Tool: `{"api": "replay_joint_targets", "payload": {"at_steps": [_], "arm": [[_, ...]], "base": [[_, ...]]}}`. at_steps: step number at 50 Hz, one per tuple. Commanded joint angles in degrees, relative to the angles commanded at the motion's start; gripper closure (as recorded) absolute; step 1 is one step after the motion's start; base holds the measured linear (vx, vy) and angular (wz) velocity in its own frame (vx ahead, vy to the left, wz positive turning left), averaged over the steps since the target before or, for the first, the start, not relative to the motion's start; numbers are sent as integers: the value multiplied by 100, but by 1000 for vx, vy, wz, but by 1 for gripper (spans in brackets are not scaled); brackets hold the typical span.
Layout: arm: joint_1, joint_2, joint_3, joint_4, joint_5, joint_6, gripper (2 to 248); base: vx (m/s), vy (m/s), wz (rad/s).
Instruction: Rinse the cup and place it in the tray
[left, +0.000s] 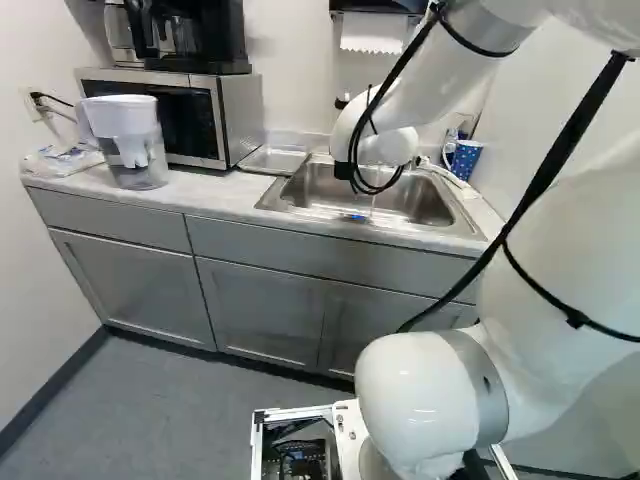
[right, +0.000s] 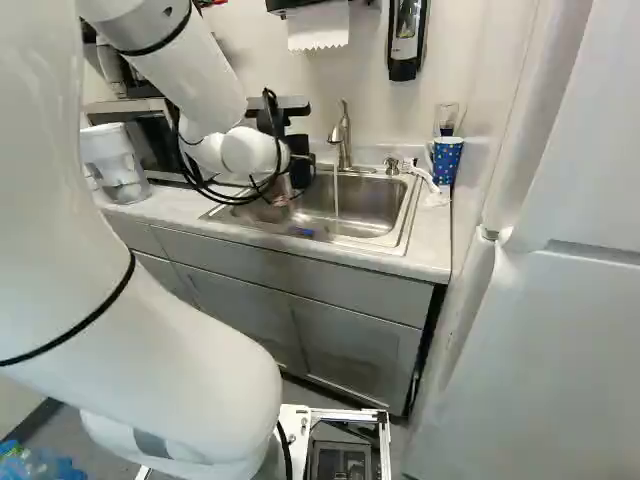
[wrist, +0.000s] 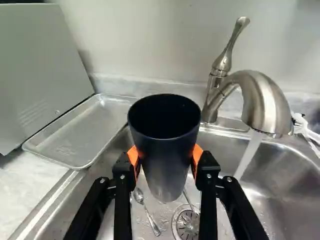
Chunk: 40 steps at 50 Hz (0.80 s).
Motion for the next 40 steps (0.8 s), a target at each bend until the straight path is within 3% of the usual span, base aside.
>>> {"api": "replay_joint_targets", "payload": {"at_steps": [40], "arm": [[-321,-365,168,0,320,0,129]], "base": [[0,0,0]]}}
